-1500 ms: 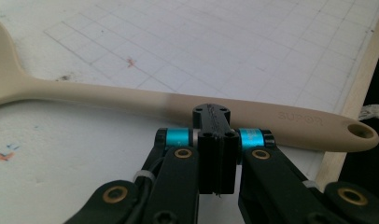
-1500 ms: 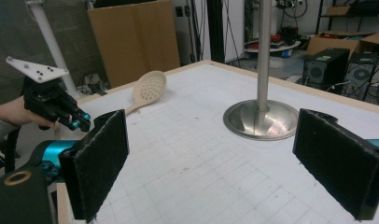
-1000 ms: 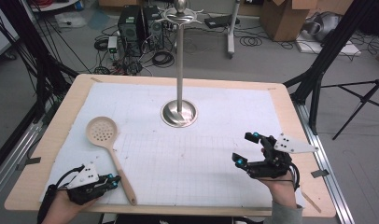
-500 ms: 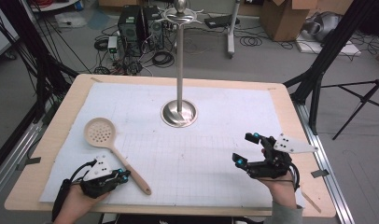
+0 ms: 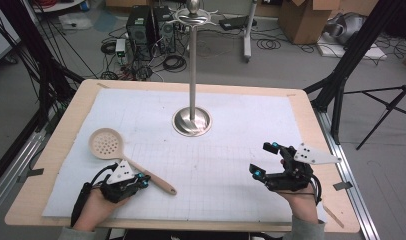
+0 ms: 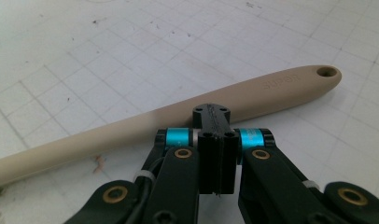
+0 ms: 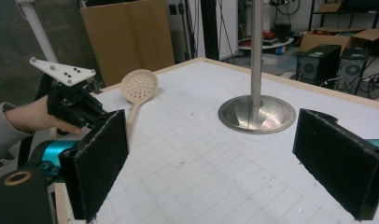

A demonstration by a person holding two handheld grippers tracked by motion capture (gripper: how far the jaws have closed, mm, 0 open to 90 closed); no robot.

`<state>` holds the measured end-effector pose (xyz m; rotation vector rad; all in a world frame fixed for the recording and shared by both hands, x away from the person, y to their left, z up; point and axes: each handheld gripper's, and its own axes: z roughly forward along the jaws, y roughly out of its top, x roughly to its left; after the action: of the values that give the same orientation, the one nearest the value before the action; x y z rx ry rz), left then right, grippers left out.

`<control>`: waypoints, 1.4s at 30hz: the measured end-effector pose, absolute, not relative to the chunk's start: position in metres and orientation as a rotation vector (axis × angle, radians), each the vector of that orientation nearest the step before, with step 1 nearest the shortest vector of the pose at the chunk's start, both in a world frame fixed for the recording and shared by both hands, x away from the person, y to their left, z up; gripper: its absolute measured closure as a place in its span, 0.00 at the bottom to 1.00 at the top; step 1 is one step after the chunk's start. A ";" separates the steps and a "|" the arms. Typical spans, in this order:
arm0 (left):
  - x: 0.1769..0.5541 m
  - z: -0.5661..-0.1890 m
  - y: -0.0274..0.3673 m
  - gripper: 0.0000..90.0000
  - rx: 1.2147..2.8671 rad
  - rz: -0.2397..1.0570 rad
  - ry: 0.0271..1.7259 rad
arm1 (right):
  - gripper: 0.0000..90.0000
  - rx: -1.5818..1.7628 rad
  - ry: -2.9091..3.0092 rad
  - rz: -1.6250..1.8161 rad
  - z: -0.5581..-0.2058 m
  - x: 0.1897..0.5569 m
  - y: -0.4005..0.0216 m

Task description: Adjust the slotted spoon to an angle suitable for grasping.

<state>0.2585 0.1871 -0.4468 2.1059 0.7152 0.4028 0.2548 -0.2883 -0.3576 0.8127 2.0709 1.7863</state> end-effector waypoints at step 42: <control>0.325 -0.431 0.165 0.99 2.063 0.506 0.829 | 0.11 0.830 2.052 1.803 -0.360 0.251 -0.298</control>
<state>0.3248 0.1653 -0.4308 2.0634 0.8292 0.5065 0.2515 -0.2977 -0.3598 0.8301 2.0523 1.8028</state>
